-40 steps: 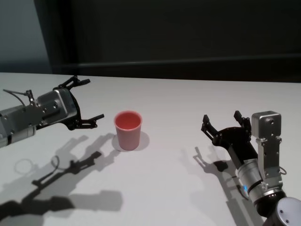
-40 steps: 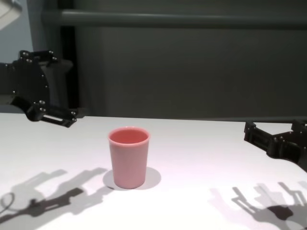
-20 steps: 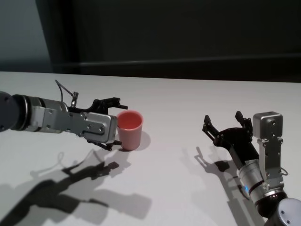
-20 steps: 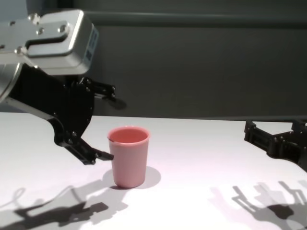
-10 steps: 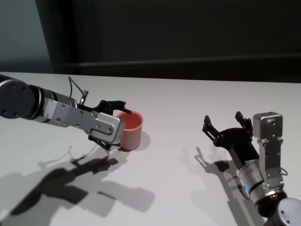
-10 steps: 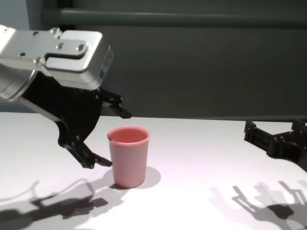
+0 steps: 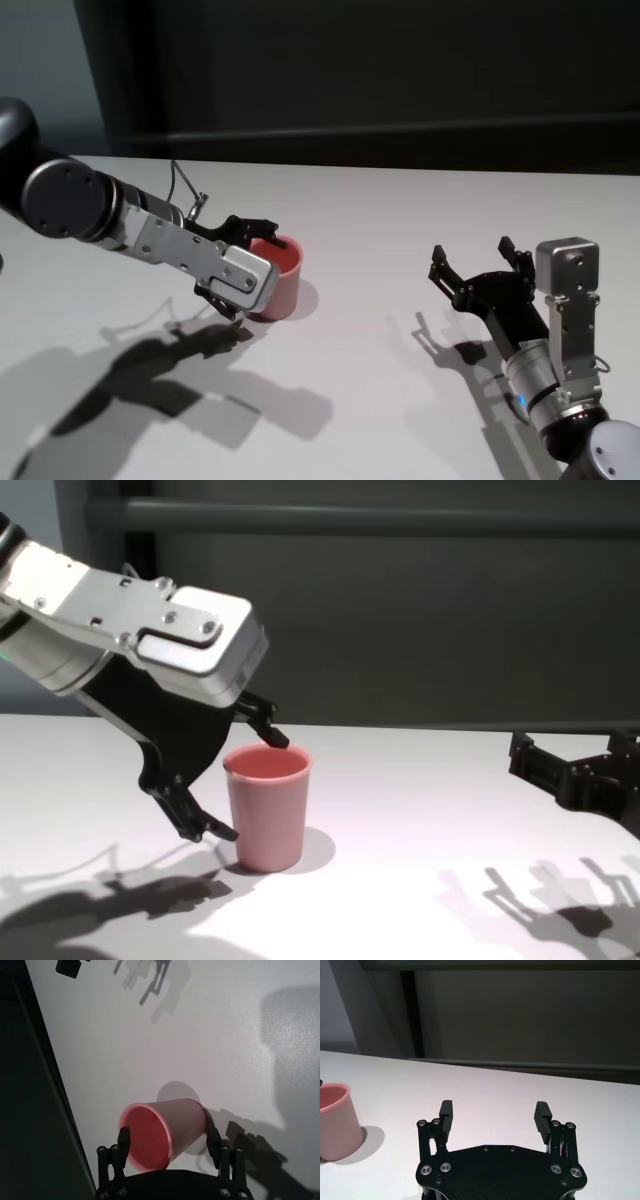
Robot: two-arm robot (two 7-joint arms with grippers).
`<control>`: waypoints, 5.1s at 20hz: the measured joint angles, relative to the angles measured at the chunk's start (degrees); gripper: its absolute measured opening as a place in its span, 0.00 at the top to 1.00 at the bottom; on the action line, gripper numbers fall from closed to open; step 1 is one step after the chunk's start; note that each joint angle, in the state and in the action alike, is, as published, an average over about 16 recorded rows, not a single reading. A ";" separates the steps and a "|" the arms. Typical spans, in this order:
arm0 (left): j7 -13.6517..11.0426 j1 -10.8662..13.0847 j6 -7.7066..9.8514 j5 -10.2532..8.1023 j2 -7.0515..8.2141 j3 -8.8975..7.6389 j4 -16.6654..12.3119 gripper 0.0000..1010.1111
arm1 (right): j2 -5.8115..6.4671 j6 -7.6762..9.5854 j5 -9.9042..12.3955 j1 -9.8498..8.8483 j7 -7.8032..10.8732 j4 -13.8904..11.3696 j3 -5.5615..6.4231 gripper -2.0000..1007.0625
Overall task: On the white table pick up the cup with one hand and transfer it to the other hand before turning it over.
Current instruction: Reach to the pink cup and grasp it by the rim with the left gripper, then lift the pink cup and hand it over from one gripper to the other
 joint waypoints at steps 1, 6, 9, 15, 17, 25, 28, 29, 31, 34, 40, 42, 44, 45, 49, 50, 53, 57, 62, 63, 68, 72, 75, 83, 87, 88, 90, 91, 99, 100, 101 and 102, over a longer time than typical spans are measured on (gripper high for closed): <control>-0.14 -0.41 -0.29 0.30 -0.28 0.44 0.59 0.01 | 0.00 0.00 0.00 0.00 0.00 0.00 0.00 0.01; -0.84 -2.16 -1.37 1.42 -1.47 2.41 3.27 0.01 | 0.00 0.00 0.00 0.00 0.00 0.00 0.00 0.01; -1.16 -2.93 -1.70 1.75 -2.00 3.32 4.58 0.01 | 0.00 0.00 0.00 0.00 0.00 0.00 0.00 0.01; -1.57 -3.98 -1.90 1.73 -2.58 4.54 6.29 0.04 | 0.00 0.00 0.00 0.00 0.00 0.00 0.00 0.01; -1.62 -4.17 -1.90 1.56 -2.62 4.82 6.56 0.06 | 0.00 0.00 0.00 0.00 0.00 0.00 0.00 0.01; -1.86 -4.60 -1.78 0.44 -2.29 5.67 6.77 0.25 | 0.00 0.00 0.00 0.00 0.00 0.00 0.00 0.01; -1.98 -4.69 -1.71 -0.04 -2.05 5.97 6.70 0.34 | 0.00 0.00 0.00 0.00 0.00 0.00 0.00 0.01; -2.03 -4.72 -1.67 -0.20 -1.96 6.07 6.68 0.38 | 0.00 0.00 0.00 0.00 0.00 0.00 0.00 0.01; -2.11 -4.78 -1.59 -0.51 -1.79 6.27 6.63 0.45 | 0.00 0.00 0.00 0.00 0.00 0.00 0.00 0.01; -2.19 -4.86 -1.46 -0.97 -1.55 6.55 6.58 0.56 | 0.00 0.00 0.00 0.00 0.00 0.00 0.00 0.01; -1.78 -4.84 -1.19 -2.20 -1.11 6.84 6.52 0.76 | 0.00 0.00 0.00 0.00 0.00 0.00 0.00 0.01; -1.40 -4.70 -1.12 -2.83 -0.95 6.75 6.46 0.82 | 0.00 0.00 0.00 0.00 0.00 0.00 0.00 0.01; -0.91 -4.49 -1.07 -3.58 -0.79 6.55 6.39 0.86 | 0.00 0.00 0.00 0.00 0.00 0.00 0.00 0.01; -0.58 -4.35 -1.05 -4.03 -0.70 6.39 6.34 0.88 | 0.00 0.00 0.00 0.00 0.00 0.00 0.00 0.01; 1.01 -3.58 -1.01 -6.26 -0.37 5.41 6.14 0.93 | 0.00 0.00 0.00 0.00 0.00 0.00 0.00 0.01; 1.52 -3.32 -1.03 -6.98 -0.30 5.06 6.09 0.94 | 0.00 0.00 0.00 0.00 0.00 0.00 0.00 0.01; 3.10 -2.44 -1.14 -9.41 -0.14 3.79 5.98 0.95 | 0.00 0.00 0.00 0.00 0.00 0.00 0.00 0.01; 5.24 -0.99 -1.51 -13.62 -0.21 1.65 6.03 0.95 | 0.00 0.00 0.00 0.00 0.00 0.00 0.00 0.01; 7.57 0.85 -2.29 -19.91 -0.97 -1.31 6.72 0.95 | 0.00 0.00 0.00 0.00 0.00 0.00 0.00 0.01; 7.97 1.21 -2.48 -21.28 -1.24 -1.90 6.96 0.95 | 0.00 0.00 0.00 0.00 0.00 0.00 0.00 0.01; 9.31 2.72 -3.54 -27.92 -3.00 -4.50 8.67 0.95 | 0.00 0.00 0.00 0.00 0.00 0.00 0.00 0.01; 9.53 3.46 -4.34 -32.87 -4.89 -6.06 10.64 0.95 | 0.00 0.00 0.00 0.00 0.00 0.00 0.00 0.01; 9.21 3.66 -4.82 -36.21 -6.45 -6.94 12.27 0.95 | 0.00 0.00 0.00 0.00 0.00 0.00 0.00 0.01; 7.35 2.99 -5.53 -44.37 -10.88 -8.80 16.89 0.95 | 0.00 0.00 0.00 0.00 0.00 0.00 0.00 0.01; 6.25 2.32 -5.60 -48.05 -13.00 -9.61 18.99 0.95 | 0.00 0.00 0.00 0.00 0.00 0.00 0.00 0.01; 6.02 2.16 -5.59 -48.90 -13.48 -9.80 19.44 0.95 | 0.00 0.00 0.00 0.00 0.00 0.00 0.00 0.01; 5.59 1.88 -5.56 -50.52 -14.40 -10.17 20.30 0.95 | 0.00 0.00 0.00 0.00 0.00 0.00 0.00 0.01; 5.39 1.76 -5.54 -51.30 -14.84 -10.35 20.71 0.95 | 0.00 0.00 0.00 0.00 0.00 0.00 0.00 0.01; 4.22 1.24 -5.46 -56.30 -17.96 -11.49 23.43 0.95 | 0.00 0.00 0.00 0.00 0.00 0.00 0.00 0.01; 4.09 1.21 -5.46 -56.81 -18.30 -11.61 23.72 0.95 | 0.00 0.00 0.00 0.00 0.00 0.00 0.00 0.01; 3.98 1.19 -5.47 -57.32 -18.66 -11.74 24.05 0.95 | 0.00 0.00 0.00 0.00 0.00 0.00 0.00 0.01; 3.88 1.17 -5.49 -57.79 -19.01 -11.86 24.35 0.95 | 0.00 0.00 0.00 0.00 0.00 0.00 0.00 0.01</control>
